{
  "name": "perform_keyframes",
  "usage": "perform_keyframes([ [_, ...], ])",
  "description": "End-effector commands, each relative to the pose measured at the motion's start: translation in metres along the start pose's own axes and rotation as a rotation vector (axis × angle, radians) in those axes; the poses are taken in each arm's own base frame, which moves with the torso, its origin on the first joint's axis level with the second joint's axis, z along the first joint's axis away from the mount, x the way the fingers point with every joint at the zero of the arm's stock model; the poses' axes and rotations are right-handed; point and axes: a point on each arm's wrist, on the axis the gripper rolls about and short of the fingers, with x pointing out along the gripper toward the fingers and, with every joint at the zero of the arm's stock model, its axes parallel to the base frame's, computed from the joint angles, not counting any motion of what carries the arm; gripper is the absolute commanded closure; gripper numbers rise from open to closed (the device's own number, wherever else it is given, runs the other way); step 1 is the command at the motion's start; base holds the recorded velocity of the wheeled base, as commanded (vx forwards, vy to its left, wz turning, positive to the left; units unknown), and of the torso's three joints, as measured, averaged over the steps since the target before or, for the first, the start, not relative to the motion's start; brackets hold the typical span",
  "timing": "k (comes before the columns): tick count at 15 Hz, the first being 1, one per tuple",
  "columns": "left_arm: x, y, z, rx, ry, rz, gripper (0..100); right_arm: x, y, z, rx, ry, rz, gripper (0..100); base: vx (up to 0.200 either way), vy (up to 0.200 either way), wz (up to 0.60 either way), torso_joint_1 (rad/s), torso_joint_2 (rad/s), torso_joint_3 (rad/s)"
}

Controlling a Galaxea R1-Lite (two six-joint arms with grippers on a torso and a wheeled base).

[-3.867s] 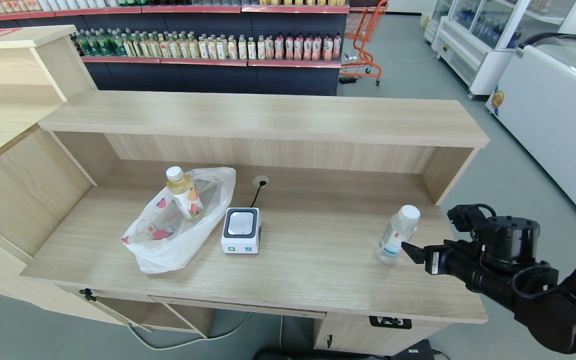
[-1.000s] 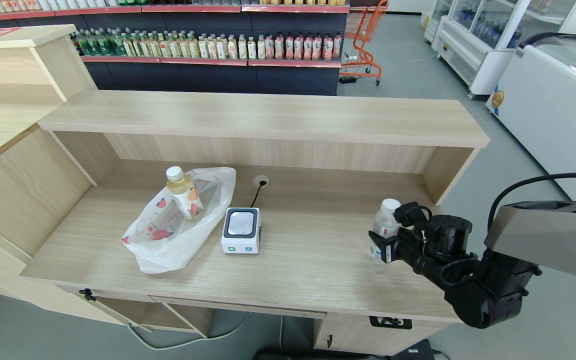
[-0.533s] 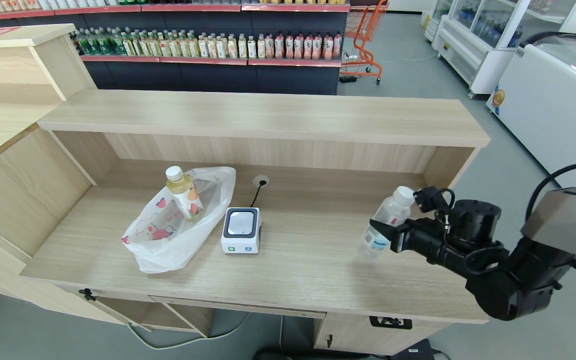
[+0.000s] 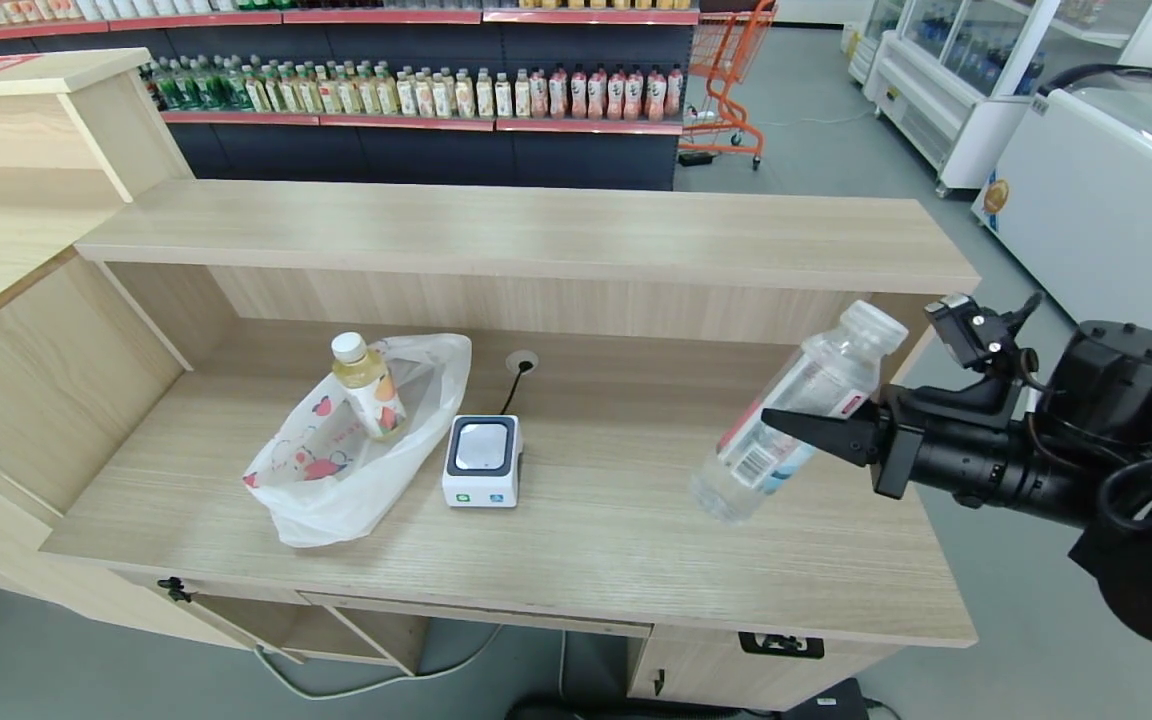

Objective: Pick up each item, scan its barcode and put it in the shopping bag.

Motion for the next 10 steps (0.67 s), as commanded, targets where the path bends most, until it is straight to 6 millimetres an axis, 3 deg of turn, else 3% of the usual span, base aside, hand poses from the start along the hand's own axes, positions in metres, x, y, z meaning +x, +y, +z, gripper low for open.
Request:
perform_keyframes([
  [1,0.000,0.000,0.000,0.000,-0.001,0.000,0,-0.008,0.032,0.013,-0.025,-0.010,0.076,100,0.000,0.000,0.00,0.000,0.00,0.000],
  [6,0.000,0.000,0.000,0.000,0.001,0.000,0,-0.003,0.055,0.012,0.001,0.029,0.145,100,0.000,0.000,0.00,0.000,0.00,0.000],
  [10,0.000,0.000,0.000,0.000,0.001,0.000,0,-0.003,0.058,0.005,0.001,0.045,0.140,100,0.000,0.000,0.00,0.000,0.00,0.000],
])
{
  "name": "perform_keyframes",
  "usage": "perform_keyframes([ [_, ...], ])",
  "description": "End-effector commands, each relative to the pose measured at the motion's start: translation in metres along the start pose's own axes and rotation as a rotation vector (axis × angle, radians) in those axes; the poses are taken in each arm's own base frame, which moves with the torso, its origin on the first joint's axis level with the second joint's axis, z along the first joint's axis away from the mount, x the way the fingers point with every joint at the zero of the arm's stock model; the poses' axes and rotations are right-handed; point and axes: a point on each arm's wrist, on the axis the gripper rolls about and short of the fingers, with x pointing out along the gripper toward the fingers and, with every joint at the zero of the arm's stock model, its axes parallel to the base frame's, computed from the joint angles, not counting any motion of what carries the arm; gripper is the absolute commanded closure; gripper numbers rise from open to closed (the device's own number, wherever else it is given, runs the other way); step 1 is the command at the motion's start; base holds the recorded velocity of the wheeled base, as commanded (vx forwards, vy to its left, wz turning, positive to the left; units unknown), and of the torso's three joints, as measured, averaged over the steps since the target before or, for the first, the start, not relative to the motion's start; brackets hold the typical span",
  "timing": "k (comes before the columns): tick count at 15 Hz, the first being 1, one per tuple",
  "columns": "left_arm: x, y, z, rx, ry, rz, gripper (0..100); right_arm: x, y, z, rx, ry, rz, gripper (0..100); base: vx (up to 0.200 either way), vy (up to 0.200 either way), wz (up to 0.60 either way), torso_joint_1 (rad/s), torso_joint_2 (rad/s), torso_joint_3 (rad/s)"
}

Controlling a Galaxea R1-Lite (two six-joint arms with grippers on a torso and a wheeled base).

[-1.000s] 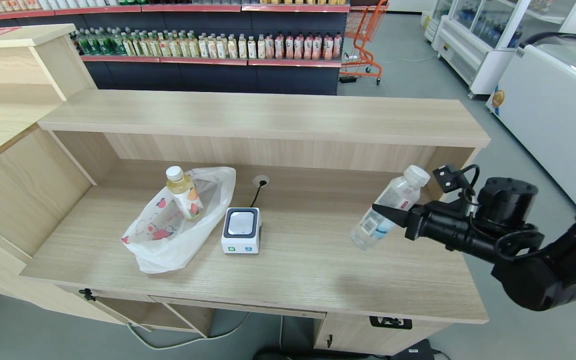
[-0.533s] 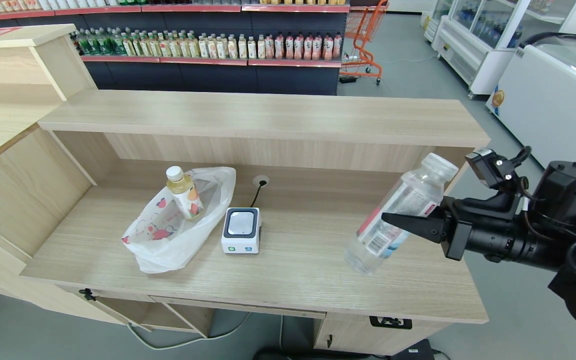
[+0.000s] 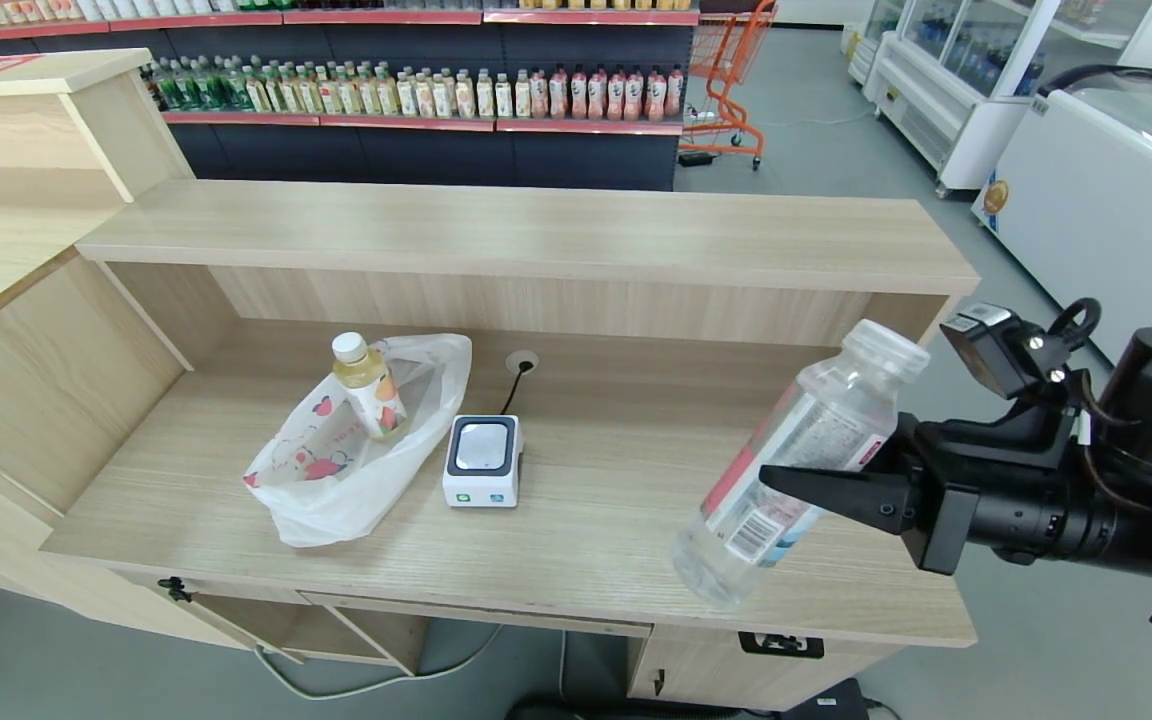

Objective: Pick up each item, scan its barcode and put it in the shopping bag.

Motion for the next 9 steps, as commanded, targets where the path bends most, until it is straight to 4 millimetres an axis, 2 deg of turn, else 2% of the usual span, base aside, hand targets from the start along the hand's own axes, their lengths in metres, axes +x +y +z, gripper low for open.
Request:
perform_keyframes([
  [1,0.000,0.000,0.000,0.001,0.001,0.000,0,0.001,0.001,-0.004,0.005,0.003,-0.041,100,0.000,0.000,0.00,0.000,0.00,0.000],
  [4,0.000,0.000,0.000,0.001,0.001,0.000,0,0.005,0.002,-0.015,0.067,0.038,-0.091,100,0.000,0.000,0.00,0.000,0.00,0.000],
  [9,0.000,0.000,0.000,0.001,-0.001,0.000,0,0.008,0.008,-0.015,0.115,0.042,-0.064,100,0.000,0.000,0.00,0.000,0.00,0.000],
])
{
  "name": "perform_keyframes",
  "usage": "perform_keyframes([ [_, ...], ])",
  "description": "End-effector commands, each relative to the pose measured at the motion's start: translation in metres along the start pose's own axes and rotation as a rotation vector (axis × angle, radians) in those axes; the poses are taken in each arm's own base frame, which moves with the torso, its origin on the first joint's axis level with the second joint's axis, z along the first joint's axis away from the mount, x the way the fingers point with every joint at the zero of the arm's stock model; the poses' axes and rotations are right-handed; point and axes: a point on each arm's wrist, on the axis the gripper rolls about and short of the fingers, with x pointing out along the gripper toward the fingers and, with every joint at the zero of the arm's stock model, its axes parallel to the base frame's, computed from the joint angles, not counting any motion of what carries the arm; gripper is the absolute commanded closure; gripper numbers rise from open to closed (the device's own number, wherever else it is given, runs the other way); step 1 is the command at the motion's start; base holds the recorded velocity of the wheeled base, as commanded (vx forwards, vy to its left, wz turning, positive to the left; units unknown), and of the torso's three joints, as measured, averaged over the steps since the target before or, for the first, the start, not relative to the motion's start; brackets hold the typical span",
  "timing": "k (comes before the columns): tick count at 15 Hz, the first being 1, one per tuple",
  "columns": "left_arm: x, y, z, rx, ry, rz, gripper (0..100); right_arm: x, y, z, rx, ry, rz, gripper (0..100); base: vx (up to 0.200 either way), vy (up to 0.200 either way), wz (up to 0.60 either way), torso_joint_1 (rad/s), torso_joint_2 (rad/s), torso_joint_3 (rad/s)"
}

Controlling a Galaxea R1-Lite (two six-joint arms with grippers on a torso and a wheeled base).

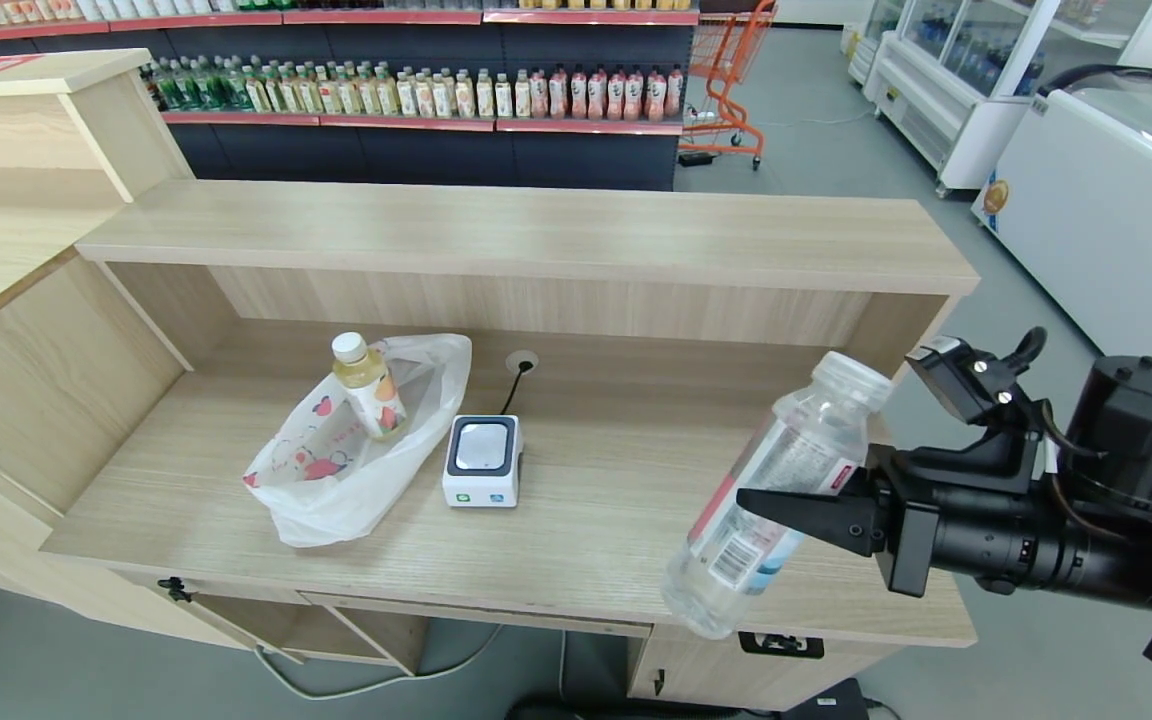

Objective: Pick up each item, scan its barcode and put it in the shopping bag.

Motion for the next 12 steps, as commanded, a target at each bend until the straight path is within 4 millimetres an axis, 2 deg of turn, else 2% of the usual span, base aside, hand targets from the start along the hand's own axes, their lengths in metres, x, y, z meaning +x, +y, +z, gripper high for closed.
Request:
perform_keyframes([
  [1,0.0001,0.0000,0.0001,0.000,0.001,0.000,0,0.0039,0.0103,0.0023,0.011,-0.003,0.043,100,0.000,0.000,0.00,0.000,0.00,0.000],
  [7,0.0000,0.0000,0.0000,-0.001,-0.001,0.000,0,0.0048,0.0127,0.0050,0.018,-0.008,0.079,100,0.000,0.000,0.00,0.000,0.00,0.000],
  [12,0.0000,0.0000,0.0000,-0.001,-0.001,0.000,0,0.0014,0.0128,0.0048,-0.089,0.018,0.215,100,0.000,0.000,0.00,0.000,0.00,0.000],
])
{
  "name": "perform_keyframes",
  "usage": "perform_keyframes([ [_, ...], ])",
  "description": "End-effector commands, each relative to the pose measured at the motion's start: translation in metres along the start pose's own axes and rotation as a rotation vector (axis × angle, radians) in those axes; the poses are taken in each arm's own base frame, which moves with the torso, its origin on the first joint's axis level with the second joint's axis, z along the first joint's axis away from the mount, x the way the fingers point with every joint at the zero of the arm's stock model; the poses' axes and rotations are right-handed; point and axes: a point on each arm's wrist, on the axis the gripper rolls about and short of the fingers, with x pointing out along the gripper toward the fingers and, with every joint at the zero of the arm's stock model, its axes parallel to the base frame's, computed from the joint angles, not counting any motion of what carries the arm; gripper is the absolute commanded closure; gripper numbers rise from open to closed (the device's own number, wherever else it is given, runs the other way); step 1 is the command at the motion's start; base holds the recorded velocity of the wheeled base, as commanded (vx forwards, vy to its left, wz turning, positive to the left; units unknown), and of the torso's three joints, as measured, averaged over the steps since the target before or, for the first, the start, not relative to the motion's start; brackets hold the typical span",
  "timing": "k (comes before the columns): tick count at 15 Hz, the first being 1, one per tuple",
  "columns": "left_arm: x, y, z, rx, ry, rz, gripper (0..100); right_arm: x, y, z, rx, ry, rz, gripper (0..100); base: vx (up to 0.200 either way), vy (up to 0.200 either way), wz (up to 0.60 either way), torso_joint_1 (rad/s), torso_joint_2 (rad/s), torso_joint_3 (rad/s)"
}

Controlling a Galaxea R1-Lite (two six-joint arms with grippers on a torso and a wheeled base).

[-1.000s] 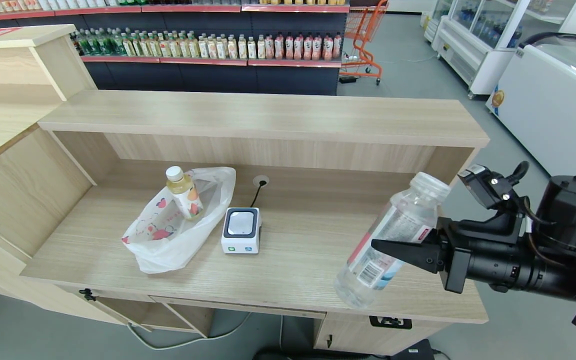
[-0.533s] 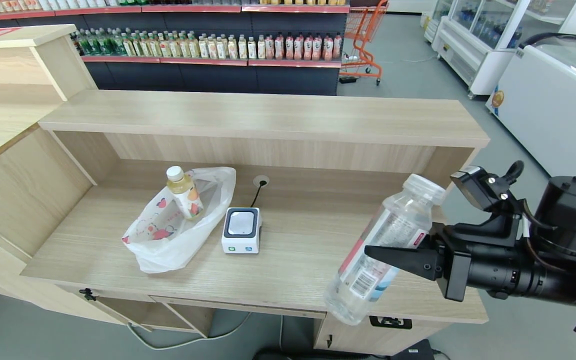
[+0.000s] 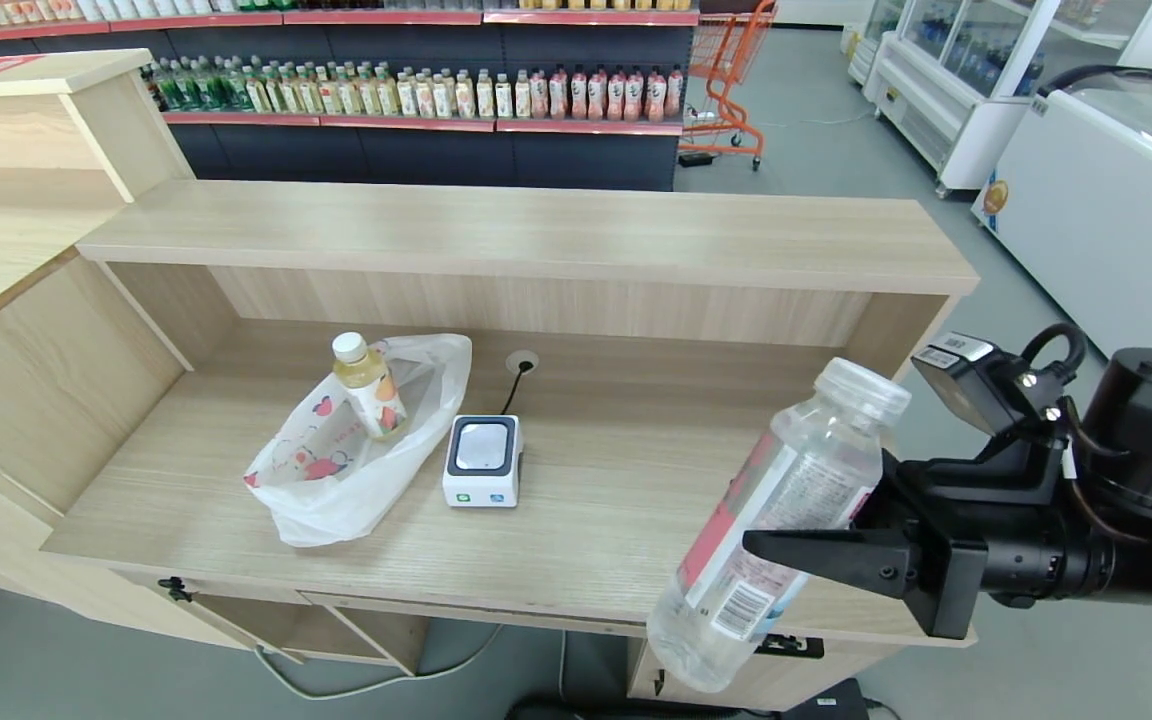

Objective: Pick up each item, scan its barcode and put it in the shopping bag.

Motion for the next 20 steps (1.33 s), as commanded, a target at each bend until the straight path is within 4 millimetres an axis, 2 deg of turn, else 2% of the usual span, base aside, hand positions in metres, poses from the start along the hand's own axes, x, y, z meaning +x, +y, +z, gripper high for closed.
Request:
perform_keyframes([
  [1,0.000,0.000,0.000,0.000,0.001,0.000,0,-0.004,-0.003,0.000,-0.004,0.001,0.000,100,0.000,0.000,0.00,0.000,0.00,0.000],
  [20,0.000,0.000,0.000,0.000,0.001,0.000,0,-0.014,0.002,-0.001,-0.009,0.002,0.002,100,0.000,0.000,0.00,0.000,0.00,0.000],
])
